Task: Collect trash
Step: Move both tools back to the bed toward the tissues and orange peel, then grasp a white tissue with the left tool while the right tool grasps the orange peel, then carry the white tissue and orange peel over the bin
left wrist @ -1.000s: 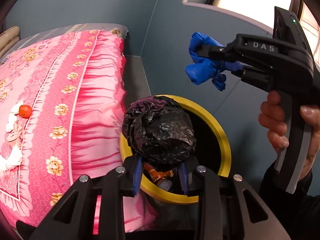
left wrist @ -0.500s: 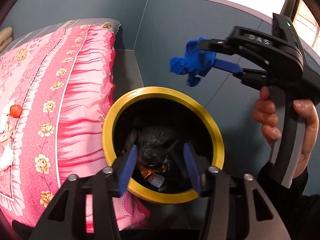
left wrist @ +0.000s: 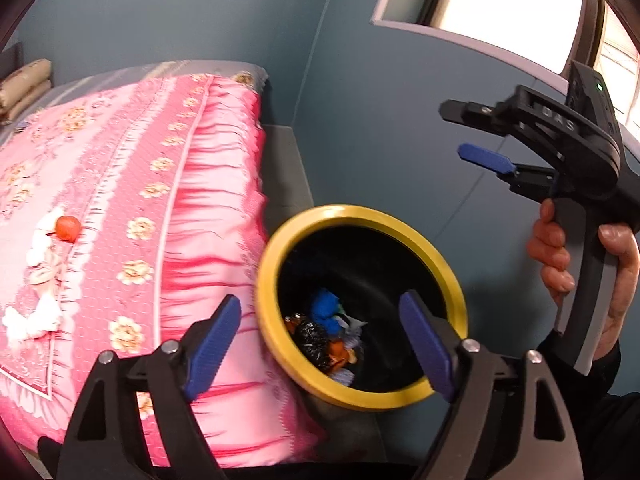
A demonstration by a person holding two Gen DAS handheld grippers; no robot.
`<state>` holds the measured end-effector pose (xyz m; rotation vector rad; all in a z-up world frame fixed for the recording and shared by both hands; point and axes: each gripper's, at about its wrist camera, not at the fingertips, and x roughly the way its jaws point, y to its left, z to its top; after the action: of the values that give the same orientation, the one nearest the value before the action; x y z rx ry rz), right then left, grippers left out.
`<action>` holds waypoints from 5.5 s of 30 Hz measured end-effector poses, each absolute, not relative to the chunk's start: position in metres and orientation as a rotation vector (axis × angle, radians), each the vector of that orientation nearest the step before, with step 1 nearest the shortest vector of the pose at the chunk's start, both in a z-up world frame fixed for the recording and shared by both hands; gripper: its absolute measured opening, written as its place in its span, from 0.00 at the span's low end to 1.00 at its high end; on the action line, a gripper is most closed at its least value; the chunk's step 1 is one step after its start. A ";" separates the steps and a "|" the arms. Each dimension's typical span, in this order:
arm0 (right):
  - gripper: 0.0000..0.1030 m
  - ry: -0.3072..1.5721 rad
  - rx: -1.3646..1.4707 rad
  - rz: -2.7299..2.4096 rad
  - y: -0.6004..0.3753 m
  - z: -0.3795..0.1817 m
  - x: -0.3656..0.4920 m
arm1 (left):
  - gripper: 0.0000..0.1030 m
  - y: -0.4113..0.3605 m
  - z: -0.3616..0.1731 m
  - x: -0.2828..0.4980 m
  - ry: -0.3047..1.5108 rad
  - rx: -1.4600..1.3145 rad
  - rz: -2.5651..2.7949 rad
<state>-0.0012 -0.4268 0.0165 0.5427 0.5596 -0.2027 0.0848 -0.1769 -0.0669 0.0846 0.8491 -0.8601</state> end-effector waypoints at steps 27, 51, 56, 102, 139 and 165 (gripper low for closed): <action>0.90 0.579 0.249 0.090 -0.280 0.028 0.116 | 0.87 0.021 -0.075 0.165 0.813 -0.107 -0.407; 0.89 0.874 0.058 0.233 -0.147 -0.081 0.331 | 0.87 0.125 -0.164 0.263 0.965 -0.202 -0.182; 0.89 0.940 0.012 0.211 -0.126 -0.119 0.373 | 0.87 0.129 -0.182 0.283 0.987 -0.220 -0.185; 0.36 1.143 -0.065 0.137 -0.067 -0.221 0.455 | 0.18 0.118 -0.200 0.291 1.012 -0.253 -0.301; 0.35 1.009 0.138 0.252 -0.149 -0.082 0.240 | 0.18 0.079 -0.121 0.190 0.911 -0.252 -0.335; 0.35 0.869 0.326 0.127 -0.264 -0.020 0.126 | 0.18 -0.029 -0.087 0.154 0.903 -0.161 -0.527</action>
<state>0.1263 -0.2643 -0.0196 0.3263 0.8689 0.1265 0.1536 -0.0286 -0.0867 -0.1607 0.9032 -0.5272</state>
